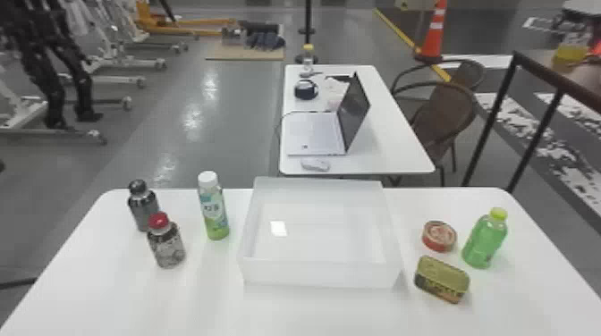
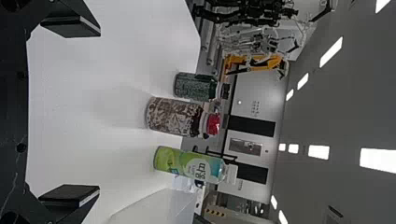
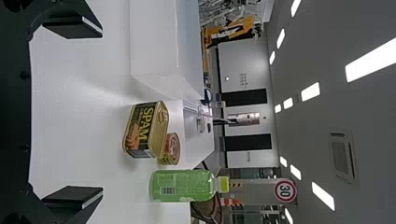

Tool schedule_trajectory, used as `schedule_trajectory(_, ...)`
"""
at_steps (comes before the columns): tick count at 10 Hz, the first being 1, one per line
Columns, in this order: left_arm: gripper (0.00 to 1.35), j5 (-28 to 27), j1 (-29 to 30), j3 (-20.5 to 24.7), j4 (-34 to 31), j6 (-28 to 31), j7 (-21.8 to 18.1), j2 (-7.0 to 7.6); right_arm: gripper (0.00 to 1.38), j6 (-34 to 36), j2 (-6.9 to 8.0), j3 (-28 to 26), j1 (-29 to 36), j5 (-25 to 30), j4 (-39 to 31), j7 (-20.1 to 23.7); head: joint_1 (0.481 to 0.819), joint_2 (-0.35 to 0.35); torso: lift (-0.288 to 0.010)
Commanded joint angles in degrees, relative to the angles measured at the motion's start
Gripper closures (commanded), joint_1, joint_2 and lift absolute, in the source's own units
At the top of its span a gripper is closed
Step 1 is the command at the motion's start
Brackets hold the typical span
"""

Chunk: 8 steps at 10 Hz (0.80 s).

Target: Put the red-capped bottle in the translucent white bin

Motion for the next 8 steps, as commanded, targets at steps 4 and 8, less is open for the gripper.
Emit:
schedule_trajectory(4,0.11,0.5,-0.3,-0.2,0.6,-0.9,0.0,0.15,0.11,0.0,0.05,0.0,-0.1,-0.1,0.3,0.1,0.549,0.0,-0.1)
schedule_trajectory(8,0.05,-0.5,-0.6,0.2,0.8,-0.8,-0.4,0.32,0.11,0.0,0.05,0.0,-0.2,-0.1,0.4,0.2,0.549,0.0,-0.1)
